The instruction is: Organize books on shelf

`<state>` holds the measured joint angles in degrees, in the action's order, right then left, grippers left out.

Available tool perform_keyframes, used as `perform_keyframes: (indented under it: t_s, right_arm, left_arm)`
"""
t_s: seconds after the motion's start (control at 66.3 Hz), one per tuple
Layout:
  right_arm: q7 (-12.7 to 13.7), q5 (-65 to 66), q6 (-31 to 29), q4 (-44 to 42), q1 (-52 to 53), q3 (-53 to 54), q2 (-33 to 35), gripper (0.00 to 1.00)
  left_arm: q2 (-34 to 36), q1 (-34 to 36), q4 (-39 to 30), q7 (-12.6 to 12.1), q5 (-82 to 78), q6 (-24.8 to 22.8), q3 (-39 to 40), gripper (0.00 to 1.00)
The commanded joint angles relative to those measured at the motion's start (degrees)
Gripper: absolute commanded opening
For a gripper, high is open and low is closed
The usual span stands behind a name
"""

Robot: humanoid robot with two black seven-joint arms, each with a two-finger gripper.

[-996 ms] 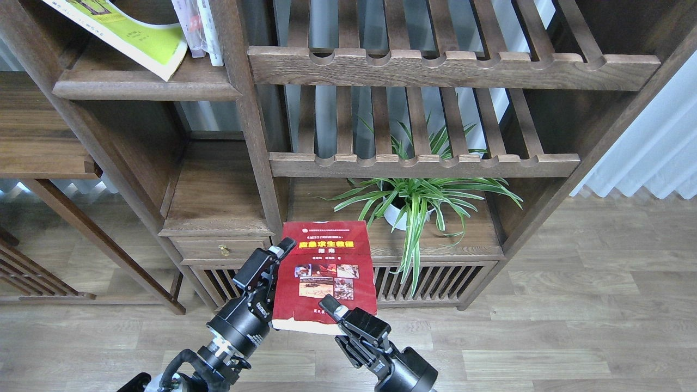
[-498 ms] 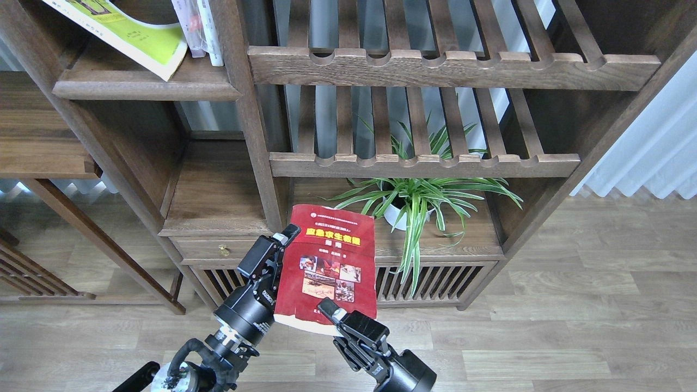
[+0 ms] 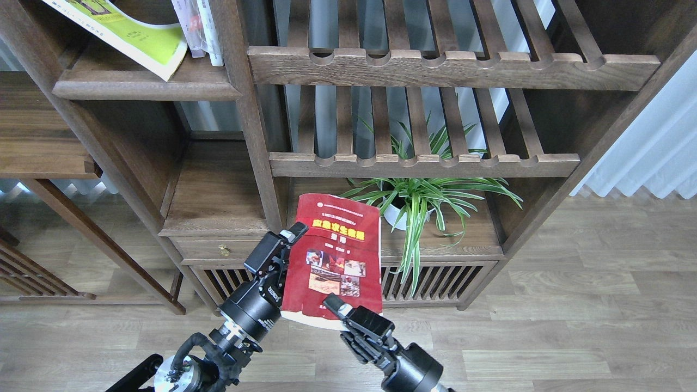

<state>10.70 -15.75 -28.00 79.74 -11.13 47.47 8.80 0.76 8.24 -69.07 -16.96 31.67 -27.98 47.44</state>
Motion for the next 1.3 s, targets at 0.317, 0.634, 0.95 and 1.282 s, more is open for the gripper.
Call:
perform_keyframes:
  t_s: [0.317, 0.634, 0.95, 1.282]
  right_arm:
    - [1.16, -0.86, 0.0, -0.64, 4.45, 0.61, 9.57, 0.12]
    - [2.92, -1.03, 0.0, -0.46, 5.06, -2.2, 12.38, 0.11]
    - [4.06, -1.74, 0.0, -0.64, 8.22, -2.91, 12.47, 0.11]
    - [7.23, -2.26, 0.0, -0.81, 10.86, -8.27, 12.47, 0.11]
  left_arm:
    - [3.81, -0.33, -0.63, 0.08, 0.06, -0.02, -1.12, 1.0]
    - [6.62, -0.24, -0.72, 0.08, 0.14, -0.02, -3.93, 1.0]
    - [14.7, -0.07, -3.53, 0.0, 0.58, -0.02, -7.71, 1.0]
    - [18.57, 1.08, -5.82, -0.44, 1.55, -0.02, -8.59, 1.0]
